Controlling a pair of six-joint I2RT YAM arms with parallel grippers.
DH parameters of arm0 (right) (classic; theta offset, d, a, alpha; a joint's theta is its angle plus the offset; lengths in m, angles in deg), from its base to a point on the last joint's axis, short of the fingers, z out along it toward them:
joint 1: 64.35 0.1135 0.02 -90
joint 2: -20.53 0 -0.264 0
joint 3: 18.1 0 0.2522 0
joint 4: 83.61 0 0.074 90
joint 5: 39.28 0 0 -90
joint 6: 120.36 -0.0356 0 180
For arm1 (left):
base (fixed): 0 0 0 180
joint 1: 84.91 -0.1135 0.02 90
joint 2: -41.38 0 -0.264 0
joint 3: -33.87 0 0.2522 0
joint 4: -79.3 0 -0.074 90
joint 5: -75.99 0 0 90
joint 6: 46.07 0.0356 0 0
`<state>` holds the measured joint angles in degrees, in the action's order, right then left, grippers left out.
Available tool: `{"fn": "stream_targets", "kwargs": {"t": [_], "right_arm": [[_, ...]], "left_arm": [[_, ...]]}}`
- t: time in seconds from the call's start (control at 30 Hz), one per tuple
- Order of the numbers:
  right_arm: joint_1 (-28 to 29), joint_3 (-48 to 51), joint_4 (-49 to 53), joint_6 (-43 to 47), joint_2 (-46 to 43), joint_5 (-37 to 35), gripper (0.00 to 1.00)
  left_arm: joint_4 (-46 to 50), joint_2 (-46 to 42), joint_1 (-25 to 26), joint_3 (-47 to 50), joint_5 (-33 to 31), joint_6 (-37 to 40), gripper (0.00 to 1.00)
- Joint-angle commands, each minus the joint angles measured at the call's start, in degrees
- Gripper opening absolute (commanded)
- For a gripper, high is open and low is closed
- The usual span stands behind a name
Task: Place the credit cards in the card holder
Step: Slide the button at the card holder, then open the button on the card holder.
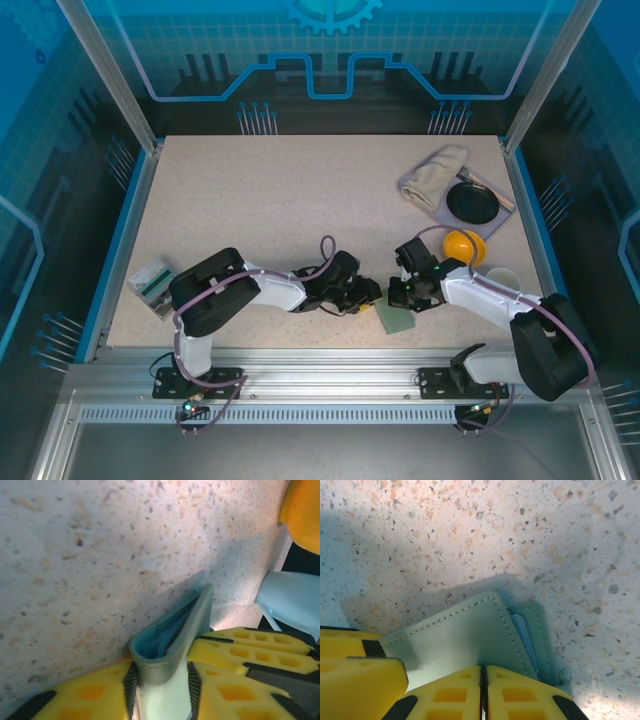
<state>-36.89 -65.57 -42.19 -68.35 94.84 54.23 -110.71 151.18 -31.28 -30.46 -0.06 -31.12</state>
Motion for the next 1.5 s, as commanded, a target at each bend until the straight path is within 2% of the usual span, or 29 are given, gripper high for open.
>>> {"fn": "stream_targets", "kwargs": {"t": [0.0,0.13,0.2,0.3,0.5,0.63,0.93,1.2,1.33,1.47], "right_arm": [[-0.24,2.84,1.12,-0.77,0.74,4.20,0.10],[-0.48,3.03,0.95,-0.50,-0.28,4.89,0.10],[-0.57,2.94,1.13,-0.32,-0.77,4.80,0.10],[-0.51,2.07,3.04,-0.15,-1.61,3.01,0.10],[0.80,-2.36,13.20,-0.38,-1.67,-9.66,0.08],[1.56,-3.51,15.88,-0.26,-1.93,-13.94,0.07],[1.54,-3.55,15.42,0.32,-1.84,-13.06,0.07],[0.57,-4.62,11.73,2.32,-2.26,-6.56,0.26],[0.57,-5.73,11.19,3.19,1.72,-6.13,0.28],[0.57,-7.83,13.05,3.19,5.50,-8.70,0.27]], "left_arm": [[-2.70,2.35,1.22,-2.85,2.72,0.05,0.25],[-2.85,2.27,1.22,-2.92,2.94,0.73,0.13],[-3.62,1.87,1.22,-2.46,2.72,1.14,0.00],[-3.24,0.18,1.22,-1.54,1.44,2.50,0.00],[2.92,-5.98,0.66,1.69,-3.94,5.64,0.00],[4.40,-7.96,-0.32,3.54,-4.77,6.23,0.00],[3.66,-9.86,-1.86,6.66,-4.88,6.35,0.00],[9.30,-11.19,-4.99,5.17,1.15,11.74,0.00],[12.28,-11.35,-5.95,4.80,2.62,13.24,0.00],[13.74,-12.24,-7.67,5.34,4.03,14.15,0.00]]}}
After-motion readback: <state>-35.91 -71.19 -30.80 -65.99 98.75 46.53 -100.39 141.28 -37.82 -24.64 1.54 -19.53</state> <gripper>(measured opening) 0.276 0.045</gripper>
